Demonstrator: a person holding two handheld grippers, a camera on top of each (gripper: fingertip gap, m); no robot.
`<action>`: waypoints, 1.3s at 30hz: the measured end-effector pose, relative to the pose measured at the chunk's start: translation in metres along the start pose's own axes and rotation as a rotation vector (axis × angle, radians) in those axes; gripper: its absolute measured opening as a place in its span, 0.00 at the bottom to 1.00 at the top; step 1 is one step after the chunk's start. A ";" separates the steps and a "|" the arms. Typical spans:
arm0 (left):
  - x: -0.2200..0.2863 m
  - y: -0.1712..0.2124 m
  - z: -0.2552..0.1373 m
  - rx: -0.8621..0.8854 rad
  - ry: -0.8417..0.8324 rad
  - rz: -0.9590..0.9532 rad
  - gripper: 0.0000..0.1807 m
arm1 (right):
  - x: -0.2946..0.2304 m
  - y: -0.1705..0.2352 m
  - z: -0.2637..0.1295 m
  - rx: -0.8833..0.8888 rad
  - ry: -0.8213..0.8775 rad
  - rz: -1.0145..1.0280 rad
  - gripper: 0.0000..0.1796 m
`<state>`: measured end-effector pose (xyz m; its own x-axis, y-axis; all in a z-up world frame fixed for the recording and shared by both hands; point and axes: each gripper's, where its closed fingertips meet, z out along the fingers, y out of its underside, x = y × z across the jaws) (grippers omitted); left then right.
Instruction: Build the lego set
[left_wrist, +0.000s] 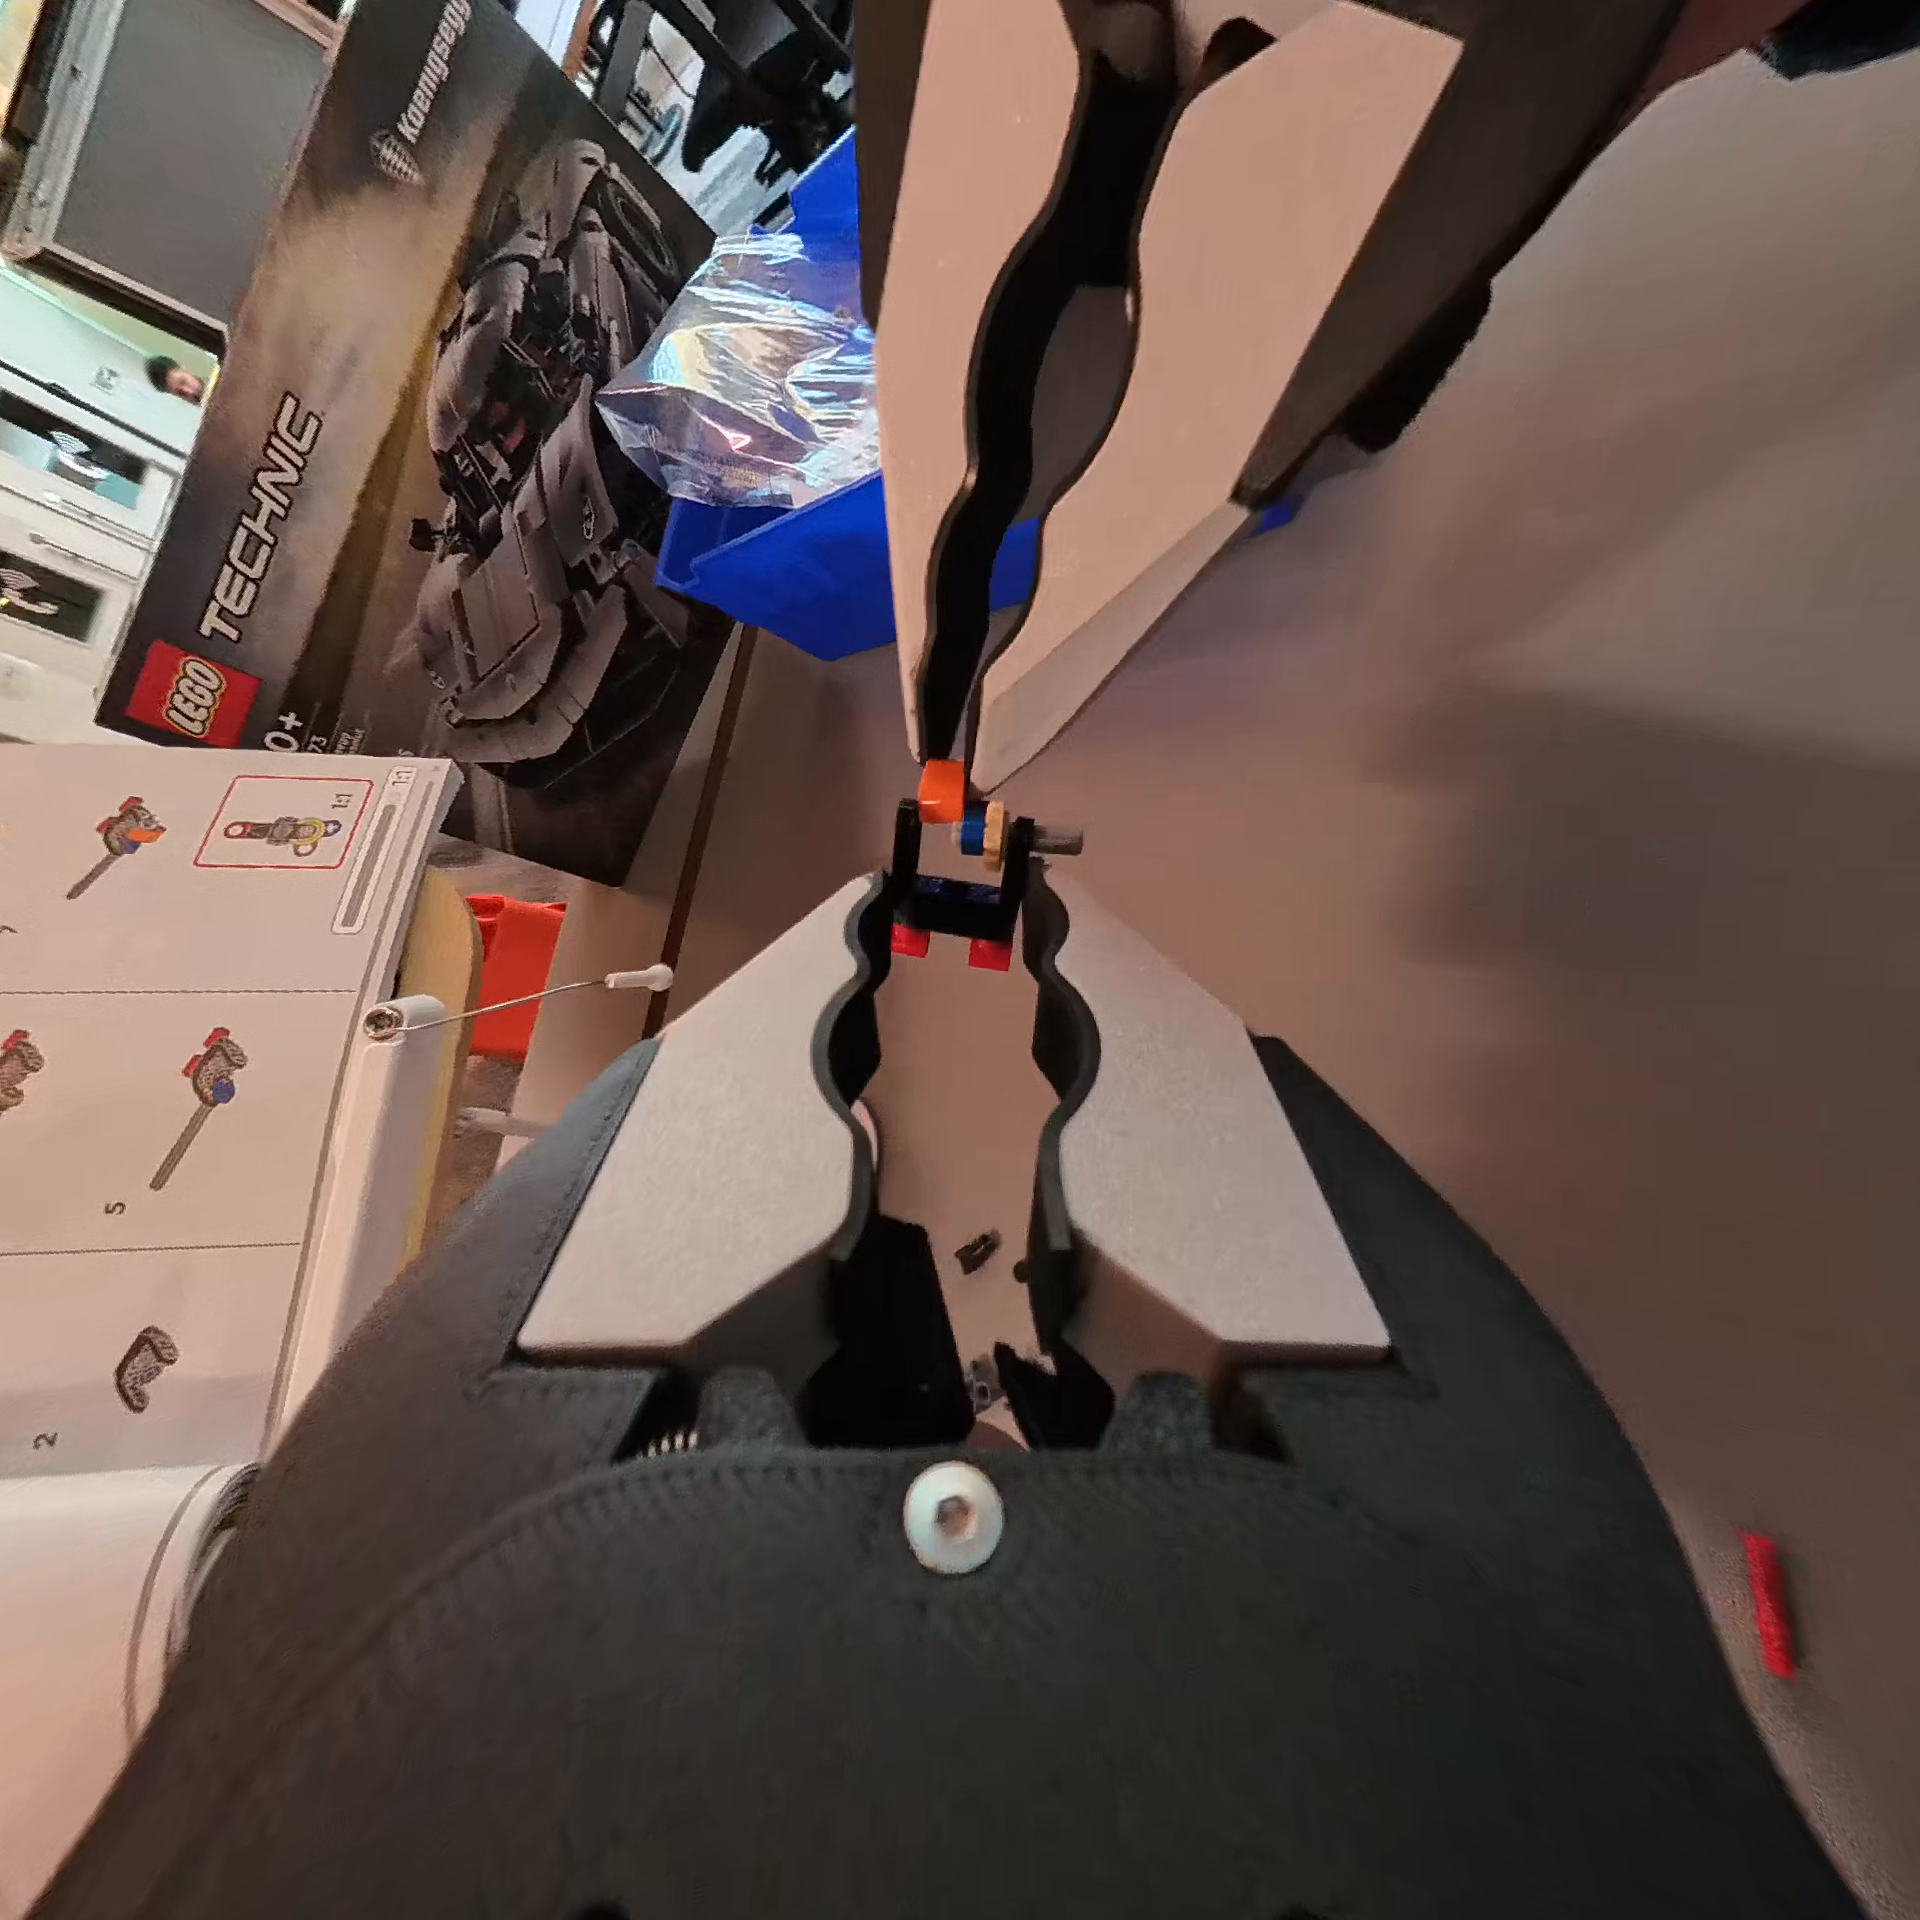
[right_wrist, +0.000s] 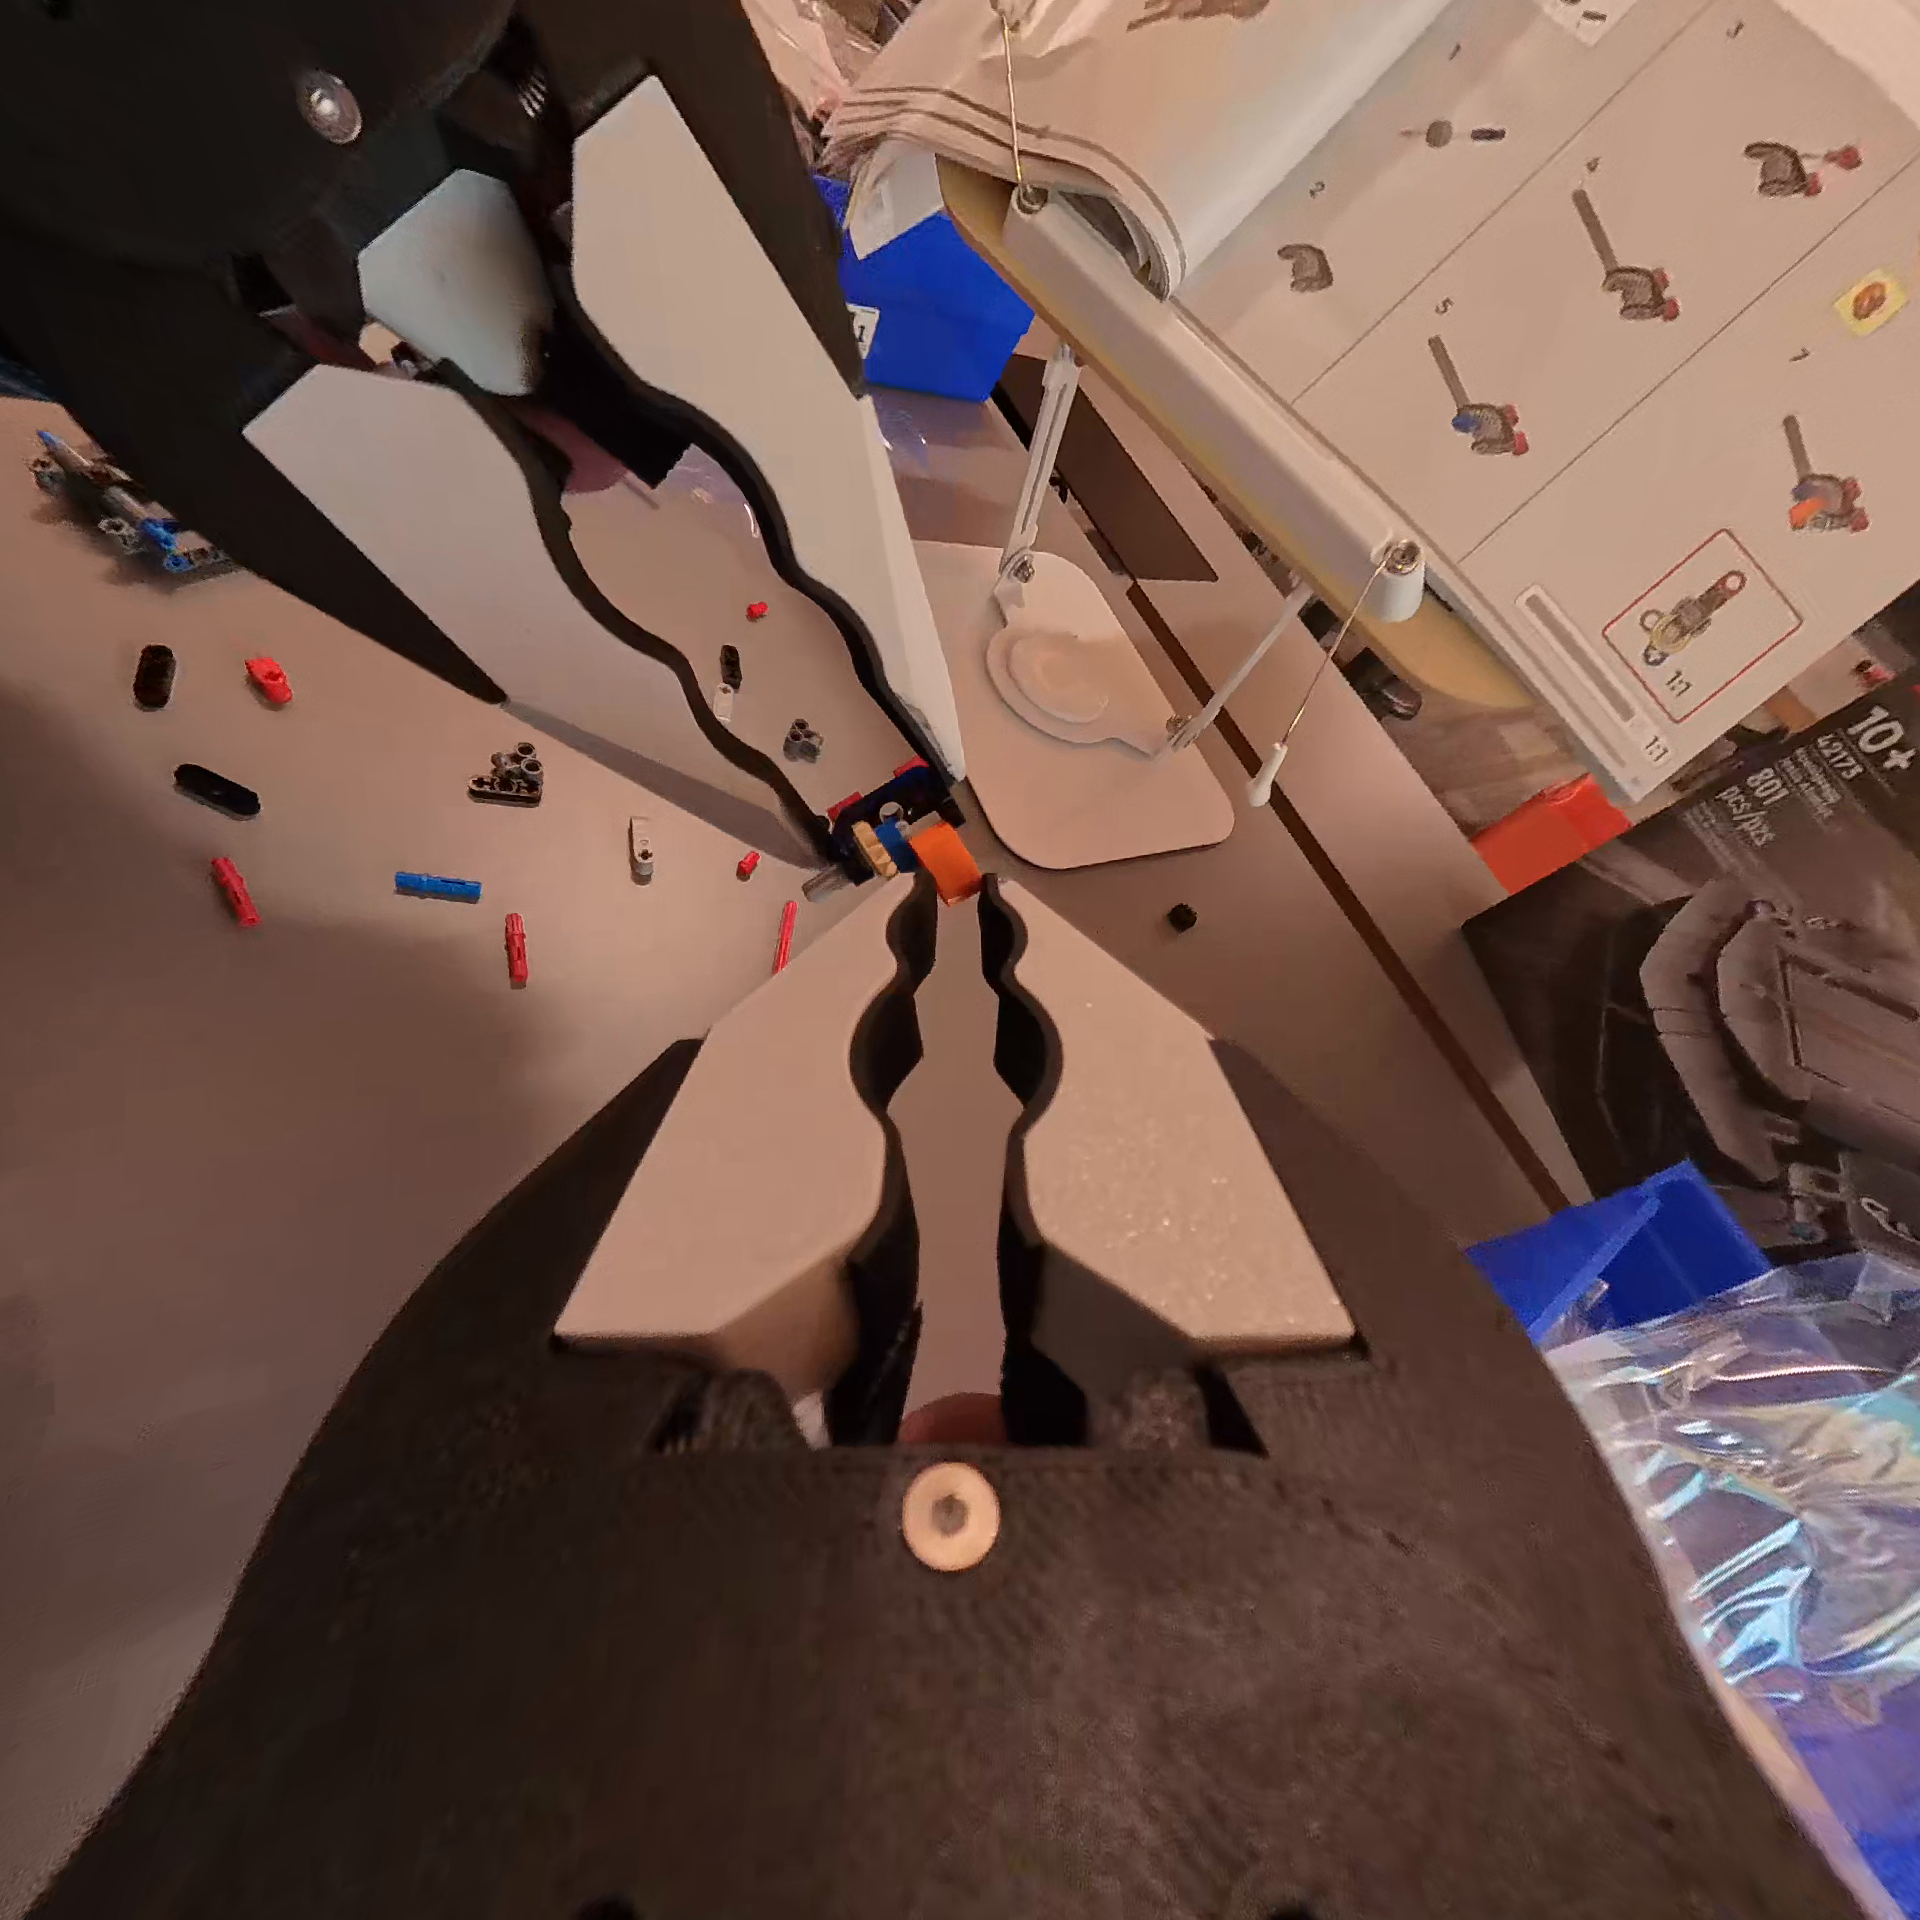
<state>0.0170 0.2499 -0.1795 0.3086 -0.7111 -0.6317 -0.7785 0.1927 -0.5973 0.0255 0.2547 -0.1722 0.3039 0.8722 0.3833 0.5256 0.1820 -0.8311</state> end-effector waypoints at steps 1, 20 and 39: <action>0.000 0.001 0.001 -0.007 -0.006 0.011 0.12 | 0.000 0.001 0.001 -0.005 -0.005 0.016 0.03; 0.021 0.023 0.018 -0.165 0.019 0.005 0.12 | -0.012 0.029 0.014 -0.111 0.054 -0.009 0.01; 0.099 0.036 0.034 -0.202 0.212 -0.013 0.12 | -0.065 0.088 0.003 -0.151 -0.080 0.120 0.00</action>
<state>0.0384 0.2091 -0.2801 0.2149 -0.8422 -0.4944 -0.8748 0.0591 -0.4809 0.0497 0.2152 -0.2713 0.3103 0.9180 0.2471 0.6045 0.0100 -0.7965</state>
